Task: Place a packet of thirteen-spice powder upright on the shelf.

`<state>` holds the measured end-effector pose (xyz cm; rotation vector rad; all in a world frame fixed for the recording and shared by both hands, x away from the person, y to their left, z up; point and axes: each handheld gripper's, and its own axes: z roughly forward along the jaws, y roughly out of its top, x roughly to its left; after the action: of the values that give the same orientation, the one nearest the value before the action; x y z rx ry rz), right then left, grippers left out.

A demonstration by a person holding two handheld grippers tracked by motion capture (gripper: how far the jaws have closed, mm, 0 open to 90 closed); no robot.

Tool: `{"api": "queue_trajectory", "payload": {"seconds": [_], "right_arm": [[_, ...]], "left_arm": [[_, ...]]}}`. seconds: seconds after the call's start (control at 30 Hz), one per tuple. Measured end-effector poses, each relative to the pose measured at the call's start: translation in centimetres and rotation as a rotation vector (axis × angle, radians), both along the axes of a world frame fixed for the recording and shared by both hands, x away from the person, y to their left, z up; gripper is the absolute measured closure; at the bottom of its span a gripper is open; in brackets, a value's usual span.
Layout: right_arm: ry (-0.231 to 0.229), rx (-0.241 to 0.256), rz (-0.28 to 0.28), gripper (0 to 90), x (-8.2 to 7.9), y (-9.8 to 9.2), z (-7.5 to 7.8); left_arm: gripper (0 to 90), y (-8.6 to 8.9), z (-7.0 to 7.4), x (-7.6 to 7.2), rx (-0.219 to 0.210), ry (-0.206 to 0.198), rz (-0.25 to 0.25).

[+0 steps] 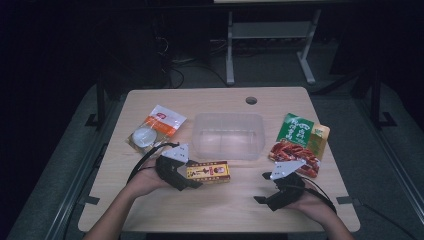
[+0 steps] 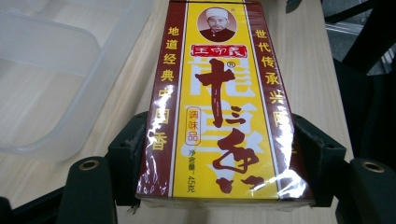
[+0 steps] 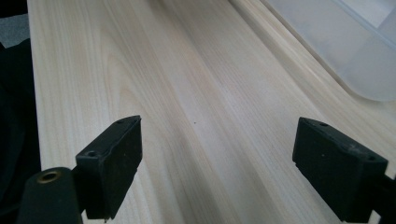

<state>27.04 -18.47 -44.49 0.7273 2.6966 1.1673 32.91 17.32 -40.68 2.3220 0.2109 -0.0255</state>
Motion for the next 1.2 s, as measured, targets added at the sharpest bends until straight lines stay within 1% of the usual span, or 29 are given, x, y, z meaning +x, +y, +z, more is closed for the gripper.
{"api": "queue_trajectory", "payload": {"seconds": [0.1, 0.13, 0.17, 0.23, 0.27, 0.3, 0.4, 0.43, 0.47, 0.5, 0.57, 0.63, 0.8, 0.87, 1.07, 1.17, 1.2], "right_arm": [[0.001, -0.004, -0.001, 15.4, 0.0, 0.0, -0.3], [0.001, -0.007, 0.001, 15.3, 0.1, 0.0, -0.3], [0.0, -0.004, -0.002, 15.3, 0.1, 0.0, -0.4], [-0.001, 0.0, -0.009, 14.7, 0.1, 0.0, -0.4], [-0.003, 0.003, -0.012, 14.3, 0.1, 0.0, -0.4], [-0.005, 0.004, -0.012, 14.2, 0.1, 0.1, -0.4], [-0.008, 0.004, -0.011, 14.2, 0.1, 0.1, -0.4], [-0.006, 0.004, -0.011, 14.2, 0.1, 0.1, -0.4], [-0.006, 0.004, -0.011, 14.2, 0.1, 0.1, -0.4], [-0.01, 0.003, -0.001, 14.2, 0.1, 0.2, -0.5], [-0.007, 0.002, 0.002, 14.2, 0.0, 0.4, -0.5], [-0.005, -0.004, 0.005, 14.2, 0.0, 0.4, -0.6], [-0.009, 0.003, 0.01, 14.2, 0.0, 0.5, -0.6], [-0.018, 0.003, 0.012, 14.2, 0.0, 0.4, -0.6], [-0.025, 0.001, 0.015, 14.3, 0.0, 0.5, -0.6], [-0.017, -0.005, 0.014, 14.3, -0.1, 0.6, -0.5], [-0.025, -0.006, 0.018, 14.3, 0.0, 0.6, -0.5]], "left_arm": [[31.4, -0.2, 0.6, 0.4, -0.005, -0.007, 0.0], [31.4, -0.2, 0.6, 0.4, -0.005, -0.007, 0.0], [31.4, -0.2, 1.1, 0.7, -0.011, -0.009, 0.001], [31.4, -0.3, 1.3, 0.9, -0.013, -0.013, 0.005], [31.4, -0.4, 1.8, 1.4, -0.015, -0.021, 0.005], [31.4, -0.4, 2.0, 1.5, -0.013, -0.019, 0.007], [31.4, -0.7, 2.7, 2.2, -0.001, -0.035, 0.002], [31.4, -0.8, 3.0, 2.5, -0.002, -0.032, 0.005], [31.4, -0.8, 3.0, 2.5, -0.002, -0.032, 0.005], [31.4, -1.0, 3.4, 3.0, 0.0, -0.041, 0.002], [31.4, -1.2, 3.7, 3.2, 0.001, -0.044, 0.002], [31.4, -1.7, 4.2, 3.8, 0.006, -0.048, -0.003], [31.4, -2.8, 4.9, 5.2, 0.041, -0.057, -0.017], [31.4, -3.1, 5.1, 5.7, 0.042, -0.056, -0.016], [31.4, -4.1, 5.5, 7.4, 0.058, -0.059, -0.008], [31.4, -4.6, 6.0, 8.1, 0.063, -0.056, -0.016], [31.4, -4.8, 6.2, 8.3, 0.067, -0.062, -0.019]]}}
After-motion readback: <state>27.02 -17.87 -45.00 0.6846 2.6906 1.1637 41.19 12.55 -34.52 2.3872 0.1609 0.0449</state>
